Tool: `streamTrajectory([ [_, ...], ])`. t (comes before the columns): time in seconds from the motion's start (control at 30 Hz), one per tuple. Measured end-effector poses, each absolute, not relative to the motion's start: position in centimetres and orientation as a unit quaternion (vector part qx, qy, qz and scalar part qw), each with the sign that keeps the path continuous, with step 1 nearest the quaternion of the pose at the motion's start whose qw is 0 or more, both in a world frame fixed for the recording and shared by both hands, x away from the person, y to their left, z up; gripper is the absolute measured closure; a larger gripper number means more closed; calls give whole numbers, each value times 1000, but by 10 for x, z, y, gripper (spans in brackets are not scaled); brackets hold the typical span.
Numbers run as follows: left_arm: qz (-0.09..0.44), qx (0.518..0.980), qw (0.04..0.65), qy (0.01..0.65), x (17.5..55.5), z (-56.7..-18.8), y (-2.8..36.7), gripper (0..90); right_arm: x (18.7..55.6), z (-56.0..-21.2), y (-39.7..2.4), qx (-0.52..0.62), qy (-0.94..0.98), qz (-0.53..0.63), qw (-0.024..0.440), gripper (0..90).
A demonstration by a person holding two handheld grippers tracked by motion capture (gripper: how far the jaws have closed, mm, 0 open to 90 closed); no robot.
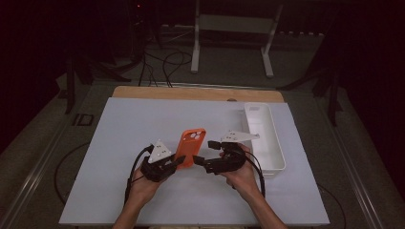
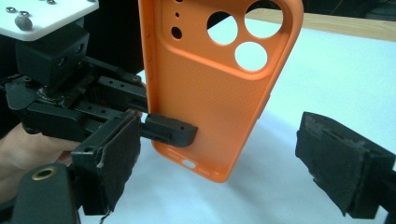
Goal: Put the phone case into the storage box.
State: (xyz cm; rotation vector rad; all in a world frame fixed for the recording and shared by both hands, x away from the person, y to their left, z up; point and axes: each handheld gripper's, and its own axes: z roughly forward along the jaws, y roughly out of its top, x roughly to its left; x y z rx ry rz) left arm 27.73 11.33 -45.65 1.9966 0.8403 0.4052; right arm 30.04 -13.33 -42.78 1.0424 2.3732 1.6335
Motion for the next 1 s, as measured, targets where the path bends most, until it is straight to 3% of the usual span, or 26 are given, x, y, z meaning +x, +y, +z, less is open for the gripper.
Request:
streamTrajectory([
  [1.0,214,802,424,362,274,-461,108,804,305,-415,-122,364,750,550,40,97],
])
